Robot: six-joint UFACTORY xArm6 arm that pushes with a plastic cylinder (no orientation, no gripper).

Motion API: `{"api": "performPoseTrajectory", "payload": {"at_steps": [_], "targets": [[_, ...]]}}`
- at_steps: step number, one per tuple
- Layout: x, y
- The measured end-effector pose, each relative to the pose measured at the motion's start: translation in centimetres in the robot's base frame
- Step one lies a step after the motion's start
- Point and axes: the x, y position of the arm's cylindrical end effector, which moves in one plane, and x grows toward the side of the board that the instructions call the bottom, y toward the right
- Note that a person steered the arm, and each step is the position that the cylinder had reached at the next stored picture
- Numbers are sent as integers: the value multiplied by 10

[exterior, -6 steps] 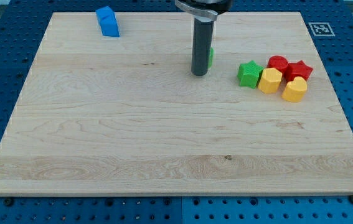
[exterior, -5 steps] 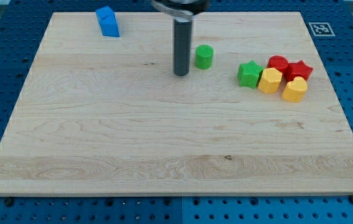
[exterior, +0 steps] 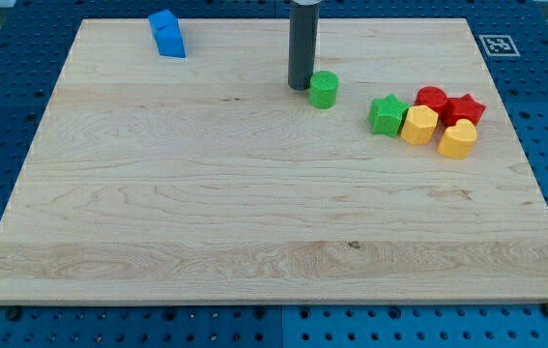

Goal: Move the green circle to the top right of the green star

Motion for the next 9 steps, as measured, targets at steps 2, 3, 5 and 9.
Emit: {"api": "performPoseTrajectory", "payload": {"at_steps": [2,3,5,9], "targets": [[28,4],[28,46],[6,52],[16,77]]}}
